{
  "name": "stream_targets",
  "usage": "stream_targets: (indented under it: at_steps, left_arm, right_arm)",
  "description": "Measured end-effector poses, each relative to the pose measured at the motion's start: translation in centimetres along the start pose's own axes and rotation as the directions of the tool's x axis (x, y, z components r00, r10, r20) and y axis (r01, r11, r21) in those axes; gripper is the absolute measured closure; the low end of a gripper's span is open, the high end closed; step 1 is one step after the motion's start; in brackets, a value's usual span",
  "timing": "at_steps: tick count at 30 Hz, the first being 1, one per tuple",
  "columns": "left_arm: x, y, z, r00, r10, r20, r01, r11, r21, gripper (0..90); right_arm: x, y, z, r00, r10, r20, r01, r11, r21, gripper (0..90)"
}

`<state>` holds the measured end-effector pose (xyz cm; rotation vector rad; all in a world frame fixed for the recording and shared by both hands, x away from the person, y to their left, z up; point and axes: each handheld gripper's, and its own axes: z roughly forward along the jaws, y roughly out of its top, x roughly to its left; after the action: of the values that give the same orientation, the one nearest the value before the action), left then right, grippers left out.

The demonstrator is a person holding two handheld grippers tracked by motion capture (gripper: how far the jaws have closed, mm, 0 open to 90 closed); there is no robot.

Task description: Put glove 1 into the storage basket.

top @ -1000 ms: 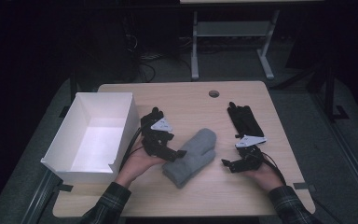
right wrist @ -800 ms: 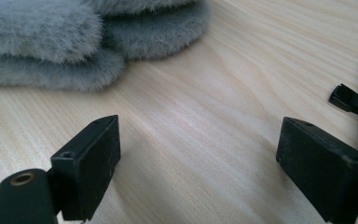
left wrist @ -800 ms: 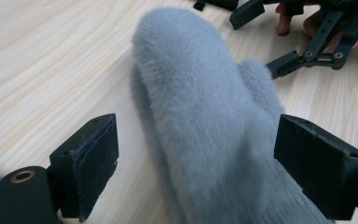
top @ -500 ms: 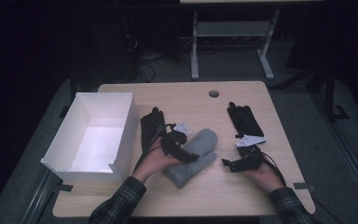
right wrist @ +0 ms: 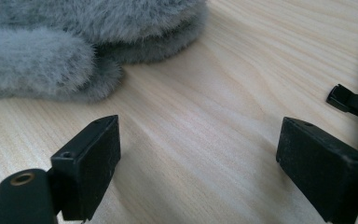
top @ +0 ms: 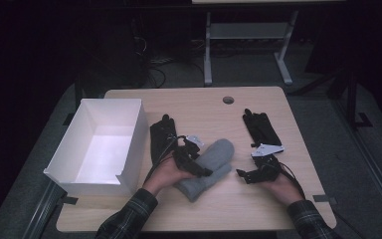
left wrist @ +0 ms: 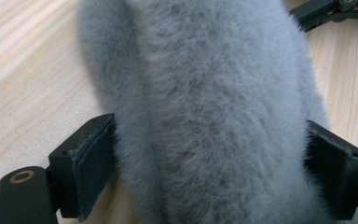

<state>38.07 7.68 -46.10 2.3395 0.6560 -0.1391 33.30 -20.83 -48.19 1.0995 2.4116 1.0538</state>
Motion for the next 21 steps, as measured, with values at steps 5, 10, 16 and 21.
stream_targets:
  at_steps: [5,10,16,21]
  left_arm:
    - [-0.02,0.01,0.04,0.9980,0.018,0.061,-0.018,0.9998,-0.006,28.8]
    - [0.10,-0.01,0.01,0.9949,0.002,0.101,-0.002,1.0000,-0.002,41.5]
    - [0.31,0.01,-0.19,0.9883,-0.016,0.152,0.016,0.9999,0.002,60.8]
    - [0.14,0.13,-0.46,0.9899,-0.027,0.139,0.026,0.9996,0.007,70.5]
  right_arm:
    - [0.00,0.00,0.00,1.0000,0.000,0.000,0.000,1.000,-0.001,13.5]
    - [0.01,0.00,0.00,1.0000,0.001,0.000,-0.001,1.000,0.000,13.5]
    - [0.01,0.00,0.01,1.0000,0.001,0.000,-0.001,1.000,-0.001,13.4]
    - [0.01,-0.01,0.01,1.0000,0.002,0.000,-0.002,1.000,-0.003,13.5]
